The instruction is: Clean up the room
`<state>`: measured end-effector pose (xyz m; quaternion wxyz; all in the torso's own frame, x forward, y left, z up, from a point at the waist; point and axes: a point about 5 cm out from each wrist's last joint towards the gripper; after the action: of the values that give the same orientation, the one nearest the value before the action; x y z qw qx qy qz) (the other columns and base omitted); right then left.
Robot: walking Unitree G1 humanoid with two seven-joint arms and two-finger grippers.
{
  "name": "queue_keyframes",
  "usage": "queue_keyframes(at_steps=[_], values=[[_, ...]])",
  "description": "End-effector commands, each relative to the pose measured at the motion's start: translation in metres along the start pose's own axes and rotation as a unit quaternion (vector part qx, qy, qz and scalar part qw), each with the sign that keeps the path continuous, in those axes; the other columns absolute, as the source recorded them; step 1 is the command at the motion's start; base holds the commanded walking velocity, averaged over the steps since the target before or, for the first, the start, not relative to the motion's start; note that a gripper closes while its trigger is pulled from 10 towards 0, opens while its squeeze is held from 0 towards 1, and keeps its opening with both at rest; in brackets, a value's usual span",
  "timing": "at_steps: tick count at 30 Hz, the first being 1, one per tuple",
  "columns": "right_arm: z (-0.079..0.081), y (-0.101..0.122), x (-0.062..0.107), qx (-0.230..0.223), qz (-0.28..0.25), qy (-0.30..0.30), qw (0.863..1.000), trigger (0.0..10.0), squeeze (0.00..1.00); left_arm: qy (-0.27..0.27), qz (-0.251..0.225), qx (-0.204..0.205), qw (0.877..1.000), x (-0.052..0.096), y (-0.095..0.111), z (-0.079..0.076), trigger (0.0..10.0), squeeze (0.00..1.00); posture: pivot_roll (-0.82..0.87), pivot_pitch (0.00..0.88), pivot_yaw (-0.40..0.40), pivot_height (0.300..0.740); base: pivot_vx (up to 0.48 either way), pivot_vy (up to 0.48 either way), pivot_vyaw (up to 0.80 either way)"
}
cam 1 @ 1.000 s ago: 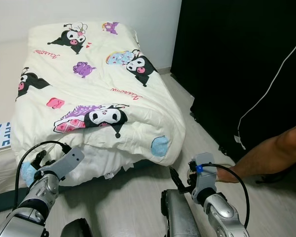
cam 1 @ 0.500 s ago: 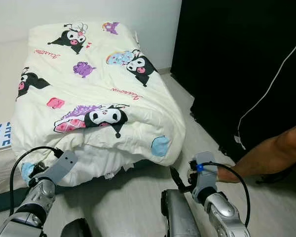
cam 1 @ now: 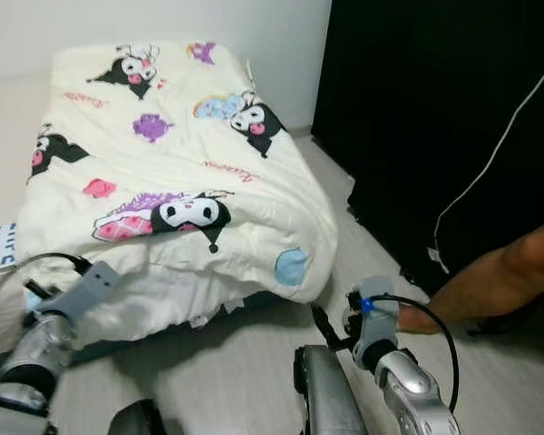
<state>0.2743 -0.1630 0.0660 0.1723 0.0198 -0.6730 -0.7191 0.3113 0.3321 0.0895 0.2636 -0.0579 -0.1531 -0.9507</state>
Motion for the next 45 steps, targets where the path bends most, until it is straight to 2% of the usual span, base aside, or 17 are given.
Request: queue_keyframes(at_steps=[1,5,9,11,13,20,24,25,26,27,28,29,32,33,34,39,45], values=[[-0.001,-0.004,0.000,-0.009,0.011,0.000,1.000,10.0,0.00,-0.024,0.022,-0.040,0.999,0.002,-0.016,0.001,0.0,0.00,-0.22,0.201,-0.021,0.500,0.000,0.000,0.00],[-0.001,-0.004,0.000,-0.009,0.013,0.004,1.000,10.0,0.00,-0.063,0.043,-0.067,0.995,0.007,-0.035,0.000,0.0,0.00,-0.21,0.206,-0.025,0.500,0.000,0.000,0.00],[0.000,-0.006,-0.001,-0.010,0.018,0.010,1.000,10.0,0.00,-0.176,0.083,-0.108,0.975,0.032,-0.076,-0.002,0.0,0.00,-0.17,0.219,-0.031,0.500,0.000,0.000,0.00],[0.000,-0.006,-0.001,-0.010,0.018,0.010,1.000,10.0,0.00,-0.176,0.083,-0.108,0.975,0.032,-0.076,-0.002,0.0,0.00,-0.17,0.219,-0.031,0.500,0.000,0.000,0.00],[0.002,-0.008,-0.002,-0.010,0.023,0.015,1.000,10.0,0.00,-0.249,0.107,-0.119,0.955,0.054,-0.096,-0.003,0.0,0.00,-0.16,0.223,-0.029,0.500,0.000,0.000,0.00],[0.004,-0.012,-0.002,-0.011,0.030,0.020,0.999,10.0,0.00,-0.283,0.131,-0.120,0.943,0.072,-0.109,0.007,0.0,0.00,-0.15,0.226,-0.030,0.500,0.000,0.000,0.00],[0.004,-0.013,-0.003,-0.010,0.034,0.022,0.999,10.0,0.00,-0.330,0.135,-0.117,0.927,0.083,-0.109,-0.001,0.0,0.00,-0.15,0.225,-0.028,0.500,0.000,0.000,0.00],[0.004,-0.014,-0.003,-0.009,0.036,0.022,0.999,10.0,0.00,-0.358,0.130,-0.109,0.918,0.088,-0.106,-0.015,1.1,0.00,-0.15,0.223,-0.028,0.500,0.000,0.000,0.00],[0.004,-0.014,-0.003,-0.009,0.036,0.022,0.999,10.0,0.00,-0.358,0.130,-0.109,0.918,0.088,-0.106,-0.015,1.1,0.00,-0.15,0.223,-0.028,0.500,0.000,0.000,0.00],[0.004,-0.014,-0.003,-0.009,0.037,0.022,0.999,10.0,0.00,-0.379,0.126,-0.104,0.911,0.092,-0.101,-0.029,10.0,0.00,-0.15,0.221,-0.028,0.500,0.000,0.000,0.00],[0.004,-0.014,-0.003,-0.009,0.037,0.022,0.999,10.0,0.00,-0.379,0.126,-0.104,0.911,0.092,-0.101,-0.029,10.0,0.00,-0.15,0.221,-0.028,0.500,0.000,0.000,0.00],[0.004,-0.015,-0.002,-0.007,0.038,0.022,0.999,10.0,0.00,-0.388,0.117,-0.102,0.908,0.094,-0.091,-0.046,10.0,0.00,-0.16,0.220,-0.027,0.500,0.000,0.000,0.00],[0.004,-0.016,-0.002,-0.007,0.039,0.022,0.999,10.0,0.00,-0.374,0.115,-0.101,0.915,0.092,-0.087,-0.046,10.0,0.02,-0.17,0.219,-0.028,0.500,0.000,0.000,0.00],[0.004,-0.016,-0.001,-0.007,0.039,0.022,0.999,10.0,0.00,-0.354,0.115,-0.104,0.922,0.088,-0.085,-0.045,10.0,0.41,-0.17,0.218,-0.027,0.500,0.000,0.000,0.00],[0.003,-0.017,-0.001,-0.006,0.039,0.021,0.999,10.0,0.00,-0.334,0.115,-0.104,0.930,0.084,-0.083,-0.043,10.0,0.96,-0.17,0.217,-0.026,0.500,0.000,0.000,0.00],[0.001,-0.017,0.000,-0.006,0.040,0.017,0.999,10.0,0.00,-0.249,0.104,-0.111,0.956,0.066,-0.074,-0.022,10.0,1.00,-0.18,0.216,-0.025,0.500,0.000,0.000,0.00],[0.000,-0.016,0.000,-0.007,0.040,0.016,0.999,10.0,0.00,-0.246,0.102,-0.115,0.957,0.062,-0.070,-0.009,10.0,1.00,-0.18,0.215,-0.026,0.500,0.000,0.000,0.00]])
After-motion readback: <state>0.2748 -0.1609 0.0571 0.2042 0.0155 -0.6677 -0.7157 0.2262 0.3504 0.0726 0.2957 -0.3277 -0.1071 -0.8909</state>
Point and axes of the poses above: a point about 5 cm out from each wrist's last joint towards the gripper, its own x axis pointing back from the gripper into the wrist, its own y axis along the axis of the wrist's last joint, z = x × y, and after that the axes turned 6 degrees about -x, right-handed
